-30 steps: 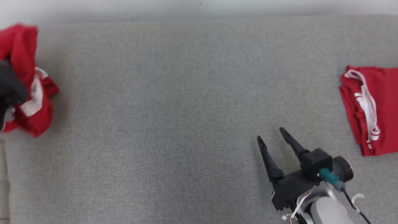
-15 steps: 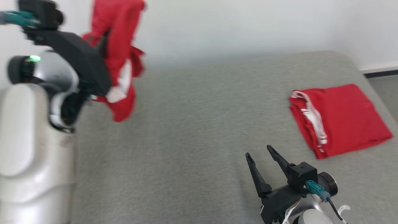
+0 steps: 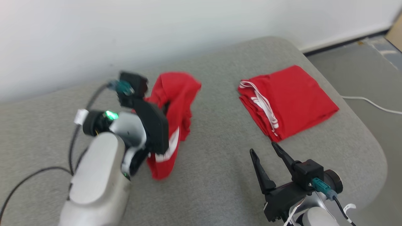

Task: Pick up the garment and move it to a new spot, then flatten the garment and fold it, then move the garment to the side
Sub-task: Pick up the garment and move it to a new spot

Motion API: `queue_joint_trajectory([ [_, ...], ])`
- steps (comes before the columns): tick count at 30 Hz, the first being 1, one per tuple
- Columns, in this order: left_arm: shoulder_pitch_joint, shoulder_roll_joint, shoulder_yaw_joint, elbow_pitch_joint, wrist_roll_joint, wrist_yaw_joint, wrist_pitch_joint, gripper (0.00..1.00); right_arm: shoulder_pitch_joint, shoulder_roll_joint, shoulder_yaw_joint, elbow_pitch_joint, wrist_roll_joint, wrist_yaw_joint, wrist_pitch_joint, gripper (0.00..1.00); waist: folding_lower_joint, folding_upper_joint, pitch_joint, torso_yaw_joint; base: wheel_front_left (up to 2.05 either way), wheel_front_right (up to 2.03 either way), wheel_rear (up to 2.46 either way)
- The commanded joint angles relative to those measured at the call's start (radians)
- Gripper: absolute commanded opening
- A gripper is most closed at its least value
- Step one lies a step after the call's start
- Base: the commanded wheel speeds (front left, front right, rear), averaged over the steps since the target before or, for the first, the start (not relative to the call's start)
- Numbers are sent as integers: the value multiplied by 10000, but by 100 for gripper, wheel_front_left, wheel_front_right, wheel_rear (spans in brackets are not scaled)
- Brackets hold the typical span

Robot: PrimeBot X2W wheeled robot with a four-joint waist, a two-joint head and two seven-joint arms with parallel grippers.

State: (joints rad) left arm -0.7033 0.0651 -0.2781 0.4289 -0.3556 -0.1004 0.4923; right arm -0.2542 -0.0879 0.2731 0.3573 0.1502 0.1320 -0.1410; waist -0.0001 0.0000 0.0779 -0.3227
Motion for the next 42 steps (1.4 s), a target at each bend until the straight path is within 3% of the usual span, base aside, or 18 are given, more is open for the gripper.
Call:
queue_joint_trajectory([
  [1,201,25,-27,159,87,5,-80,0,-128,61,29,-43,107,-29,-34,100,1,0,551,-547,0,0,0],
  [4,394,177,-343,879,514,132,-380,0,-151,113,29,-41,110,-29,-101,100,1,0,713,-671,0,0,0],
  [5,455,194,-447,1055,623,157,-576,25,-137,127,-11,-48,116,-29,-98,100,1,0,750,-673,0,0,0],
  [6,549,176,-474,1276,694,243,-769,100,-111,135,-69,-46,120,-29,-110,100,1,0,760,-653,0,0,0],
  [13,841,68,-318,1785,660,726,-2650,100,25,68,-611,3,17,-29,-175,100,1,0,529,135,0,0,0],
  [26,2624,136,781,711,15,1372,-6857,100,742,1,-1302,-118,-51,-29,117,100,1,0,-763,1893,0,0,0],
  [31,3614,314,1218,147,-126,1542,-7421,100,984,-33,-1573,-198,-112,-29,217,100,1,0,-1103,2329,0,0,0],
  [42,5671,719,2117,-1399,403,1784,-7567,100,1334,-134,-1736,-240,-126,-29,309,100,1,0,-1550,2735,0,0,0],
])
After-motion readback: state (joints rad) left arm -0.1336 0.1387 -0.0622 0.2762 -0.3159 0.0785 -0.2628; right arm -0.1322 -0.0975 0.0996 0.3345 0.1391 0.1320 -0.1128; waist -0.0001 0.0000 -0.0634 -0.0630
